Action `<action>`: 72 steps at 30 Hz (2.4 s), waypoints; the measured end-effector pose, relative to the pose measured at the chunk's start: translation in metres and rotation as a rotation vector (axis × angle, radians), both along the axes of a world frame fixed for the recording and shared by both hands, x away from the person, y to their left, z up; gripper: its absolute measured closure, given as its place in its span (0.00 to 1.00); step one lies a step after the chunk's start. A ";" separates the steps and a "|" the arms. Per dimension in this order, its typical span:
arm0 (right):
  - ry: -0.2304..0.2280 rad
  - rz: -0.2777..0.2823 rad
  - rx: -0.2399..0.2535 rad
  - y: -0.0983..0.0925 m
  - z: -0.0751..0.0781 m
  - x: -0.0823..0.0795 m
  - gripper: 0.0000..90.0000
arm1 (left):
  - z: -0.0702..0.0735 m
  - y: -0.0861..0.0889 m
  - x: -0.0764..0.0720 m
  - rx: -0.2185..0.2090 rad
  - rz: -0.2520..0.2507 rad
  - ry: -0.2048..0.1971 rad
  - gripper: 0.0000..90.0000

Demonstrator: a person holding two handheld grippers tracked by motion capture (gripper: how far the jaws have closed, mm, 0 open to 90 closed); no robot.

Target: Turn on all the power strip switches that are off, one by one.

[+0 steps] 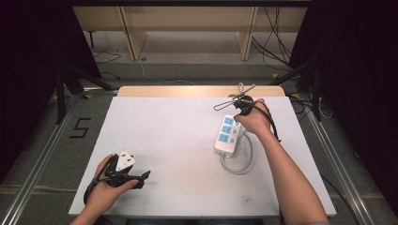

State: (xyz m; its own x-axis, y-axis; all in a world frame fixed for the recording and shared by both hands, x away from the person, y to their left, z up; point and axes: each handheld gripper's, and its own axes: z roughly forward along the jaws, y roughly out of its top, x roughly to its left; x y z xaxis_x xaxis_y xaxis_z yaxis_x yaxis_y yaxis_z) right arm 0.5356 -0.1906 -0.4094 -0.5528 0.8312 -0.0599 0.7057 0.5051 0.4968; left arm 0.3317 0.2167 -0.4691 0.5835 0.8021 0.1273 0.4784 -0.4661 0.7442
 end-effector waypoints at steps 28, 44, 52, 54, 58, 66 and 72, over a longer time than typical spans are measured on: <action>0.036 -0.031 -0.015 -0.003 -0.011 0.012 1.00 | -0.001 0.000 0.000 -0.008 0.003 0.000 0.18; 0.043 -0.030 -0.033 0.000 -0.010 0.019 1.00 | -0.001 0.000 0.000 -0.007 0.001 -0.001 0.18; 0.051 -0.040 -0.036 -0.001 -0.011 0.022 1.00 | -0.001 0.000 0.000 -0.007 0.000 0.000 0.18; 0.058 -0.042 -0.042 -0.002 -0.013 0.023 1.00 | -0.001 0.000 0.000 -0.008 0.001 -0.001 0.18; 0.064 -0.044 -0.045 -0.002 -0.015 0.024 1.00 | -0.001 0.000 0.000 -0.009 0.003 0.000 0.18; 0.079 -0.051 -0.048 -0.003 -0.016 0.025 1.00 | -0.001 0.000 0.000 -0.004 0.000 0.001 0.18; 0.081 -0.045 -0.044 -0.001 -0.017 0.026 1.00 | -0.001 -0.001 0.001 -0.006 -0.001 0.000 0.18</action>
